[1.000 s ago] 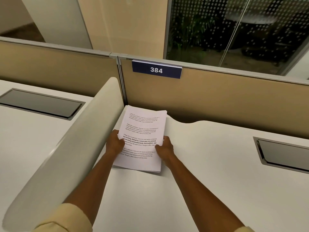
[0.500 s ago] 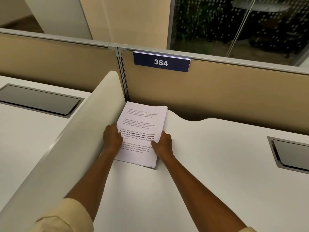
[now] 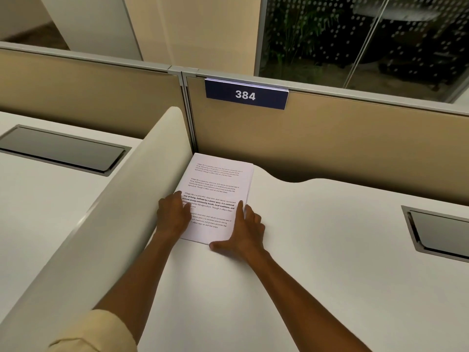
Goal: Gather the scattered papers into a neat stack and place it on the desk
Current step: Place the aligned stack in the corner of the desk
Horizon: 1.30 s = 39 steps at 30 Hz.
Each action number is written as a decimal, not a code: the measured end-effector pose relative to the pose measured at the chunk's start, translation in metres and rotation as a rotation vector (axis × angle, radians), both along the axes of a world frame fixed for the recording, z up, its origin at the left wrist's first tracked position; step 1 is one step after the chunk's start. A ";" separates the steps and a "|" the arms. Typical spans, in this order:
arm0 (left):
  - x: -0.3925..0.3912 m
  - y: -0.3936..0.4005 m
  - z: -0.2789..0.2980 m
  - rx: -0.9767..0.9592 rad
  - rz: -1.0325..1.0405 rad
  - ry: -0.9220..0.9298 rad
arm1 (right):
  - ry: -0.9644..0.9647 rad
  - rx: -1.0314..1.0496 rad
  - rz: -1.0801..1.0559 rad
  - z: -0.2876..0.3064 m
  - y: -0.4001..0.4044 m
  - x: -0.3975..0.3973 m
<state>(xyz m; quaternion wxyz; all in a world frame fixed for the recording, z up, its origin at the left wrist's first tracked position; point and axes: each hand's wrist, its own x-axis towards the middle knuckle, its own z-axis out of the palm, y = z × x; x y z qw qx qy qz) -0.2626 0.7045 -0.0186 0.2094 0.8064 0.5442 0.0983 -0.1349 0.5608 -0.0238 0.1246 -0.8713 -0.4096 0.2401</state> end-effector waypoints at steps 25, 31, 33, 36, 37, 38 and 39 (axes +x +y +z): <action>-0.013 -0.004 0.015 -0.103 -0.052 -0.074 | 0.108 0.075 -0.036 0.004 -0.011 -0.013; -0.017 -0.002 0.017 -0.176 -0.078 -0.042 | 0.115 0.079 -0.045 0.006 -0.012 -0.013; -0.017 0.000 0.017 -0.197 -0.091 -0.016 | 0.115 0.074 -0.049 0.006 -0.012 -0.012; -0.016 0.001 0.017 -0.198 -0.091 -0.008 | 0.110 0.069 -0.050 0.005 -0.011 -0.012; -0.015 0.001 0.017 -0.197 -0.083 -0.012 | 0.113 0.071 -0.049 0.004 -0.011 -0.012; -0.015 0.001 0.017 -0.193 -0.077 -0.019 | 0.114 0.075 -0.049 0.004 -0.011 -0.012; -0.015 0.002 0.016 -0.192 -0.075 -0.024 | 0.115 0.080 -0.048 0.003 -0.011 -0.012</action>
